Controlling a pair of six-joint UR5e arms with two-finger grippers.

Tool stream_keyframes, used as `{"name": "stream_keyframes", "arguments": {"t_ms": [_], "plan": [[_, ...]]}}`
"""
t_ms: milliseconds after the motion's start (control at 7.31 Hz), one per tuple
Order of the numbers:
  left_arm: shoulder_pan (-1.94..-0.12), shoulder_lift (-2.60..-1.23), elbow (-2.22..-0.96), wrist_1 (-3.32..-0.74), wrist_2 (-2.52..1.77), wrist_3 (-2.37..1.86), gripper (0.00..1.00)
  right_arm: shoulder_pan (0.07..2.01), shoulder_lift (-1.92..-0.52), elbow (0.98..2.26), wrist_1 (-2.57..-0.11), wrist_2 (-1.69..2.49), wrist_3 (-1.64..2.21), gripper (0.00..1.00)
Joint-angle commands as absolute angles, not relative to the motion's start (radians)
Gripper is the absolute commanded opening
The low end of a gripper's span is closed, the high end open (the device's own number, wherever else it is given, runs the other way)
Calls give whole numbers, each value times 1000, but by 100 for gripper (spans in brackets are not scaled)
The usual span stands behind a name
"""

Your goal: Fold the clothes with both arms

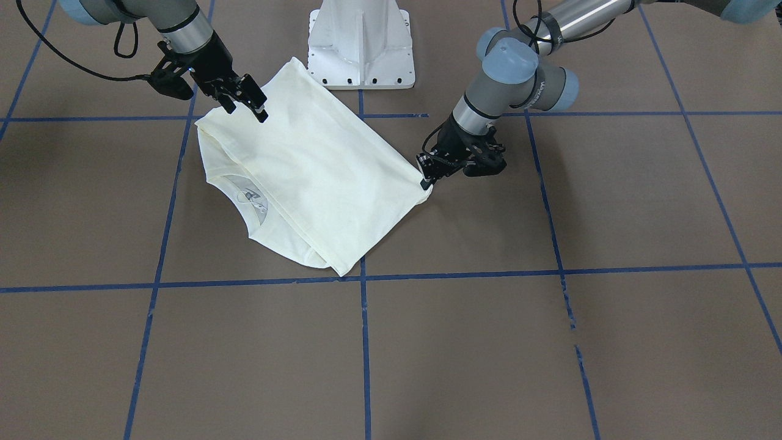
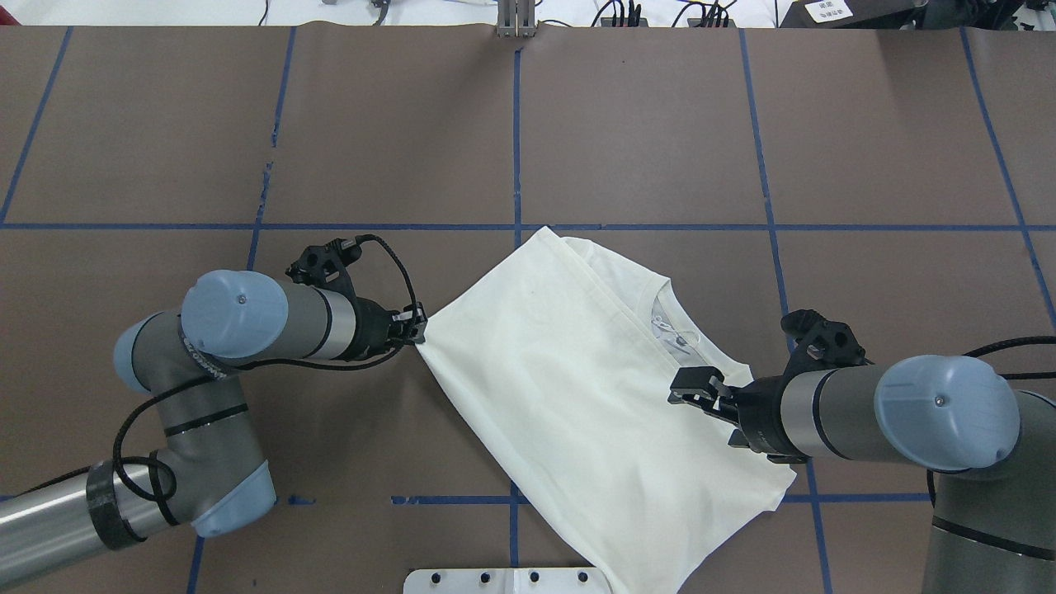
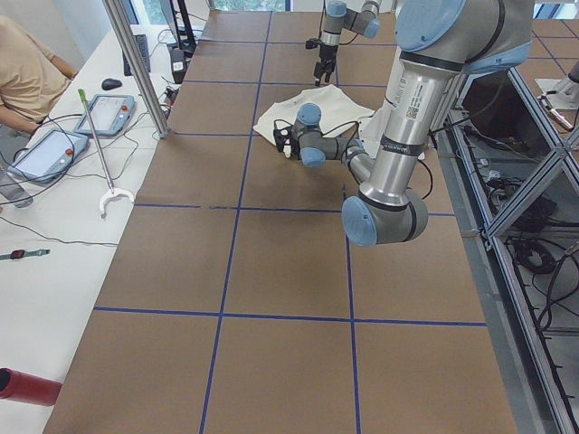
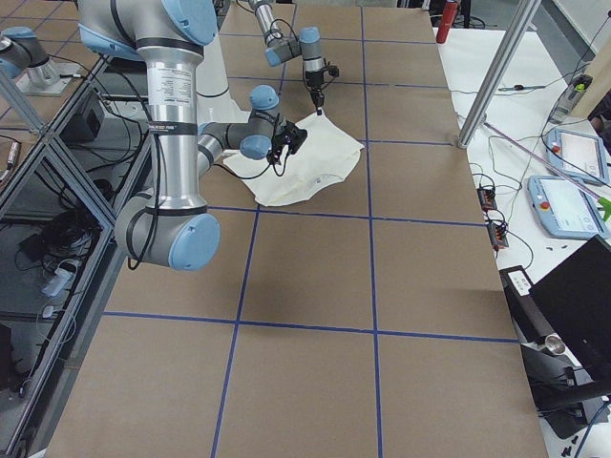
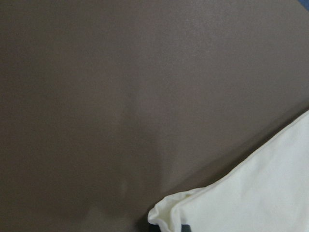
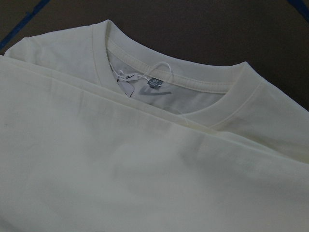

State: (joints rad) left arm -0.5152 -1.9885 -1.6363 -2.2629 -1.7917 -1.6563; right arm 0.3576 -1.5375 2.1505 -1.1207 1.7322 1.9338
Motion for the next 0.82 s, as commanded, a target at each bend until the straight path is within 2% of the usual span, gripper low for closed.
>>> {"name": "stream_keyframes", "arguments": {"t_ms": [0,274,547,684], "plan": [[-685,-2109,-1483,-2267,-1796,-1518,0,364,-1485,2152,-1120,1715,1936,100],[-773,-2269,-1250,-2301,-1798,-1421,0,364,-1457,2149,-1118,1671,1936,100],[-790,-2431,-969,-2475,-1790,-1411,0,357,-1447,2132,-1115,1661,1934,100],[-790,-2434,-968,-2483,-1792,-1411,7,360,-1398,2103,-1117,1640,1939,100]]}}
